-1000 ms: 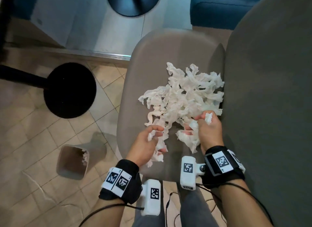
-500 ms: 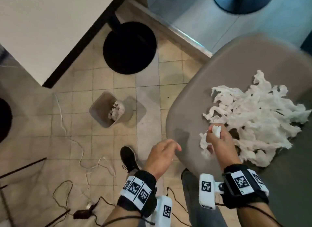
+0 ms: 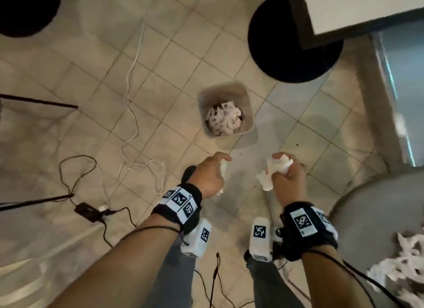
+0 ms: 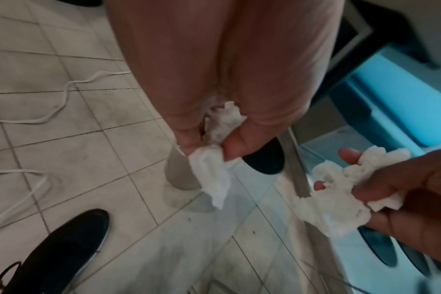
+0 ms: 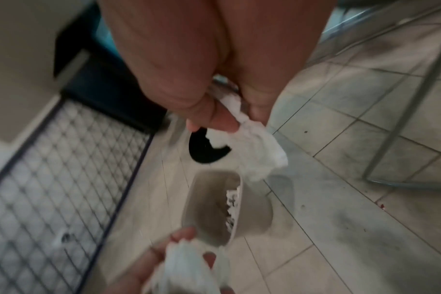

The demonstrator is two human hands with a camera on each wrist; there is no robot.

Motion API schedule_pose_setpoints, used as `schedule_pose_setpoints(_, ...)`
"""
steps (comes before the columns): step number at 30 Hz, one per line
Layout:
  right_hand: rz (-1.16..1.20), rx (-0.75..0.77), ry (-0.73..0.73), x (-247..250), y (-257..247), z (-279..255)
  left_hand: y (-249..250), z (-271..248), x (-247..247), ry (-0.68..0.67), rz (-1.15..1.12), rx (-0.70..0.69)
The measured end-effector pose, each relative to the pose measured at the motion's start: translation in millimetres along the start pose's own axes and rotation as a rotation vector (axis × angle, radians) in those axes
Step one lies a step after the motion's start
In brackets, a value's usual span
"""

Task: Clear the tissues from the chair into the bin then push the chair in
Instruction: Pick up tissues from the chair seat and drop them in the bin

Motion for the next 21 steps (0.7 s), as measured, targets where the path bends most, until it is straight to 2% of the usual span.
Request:
schedule_pose_setpoints(3,-0.111,0.002,0.027,-41.1,-19.0,33.0,-25.0,38.7,25.5,0.069,-0.045,0.052)
schedule_pose_setpoints(7,-0.183,0.019,0.020,-90.6,-33.5,91.1,-40.6,97.8,49.5,0.181,-0.019,0.040)
schedule_pose_setpoints(10,-0.091,-0.041,0.037,-114.7,-33.3,126.7,-40.4,137.5,61.1,0.206,0.033,0.014)
schedule_pose_setpoints(14,-0.044,-0.032,0.087,-134.7,-41.2,158.3,-33.1,179.4,76.0,0.250,0.075,-0.035)
schedule_pose_setpoints(18,0.017,-0.056,-0.011,-152.9,-47.5,169.1,-23.5,206.3,83.0,0.212,0.039,-0.085)
schedule_pose_setpoints(21,-0.070,-0.056,-0.087,-147.6,-55.4,162.4,-18.6,208.8,90.1,0.202,0.051,-0.131)
Point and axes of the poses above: each hand's wrist, its own z-axis towards the middle knuckle, its own x-axis out of the back of the hand, y = z × x, the point moved 7 cm from there along z, towards the middle knuckle, and after that the axes turned 3 degrees about -x, right-handed, at the moved point
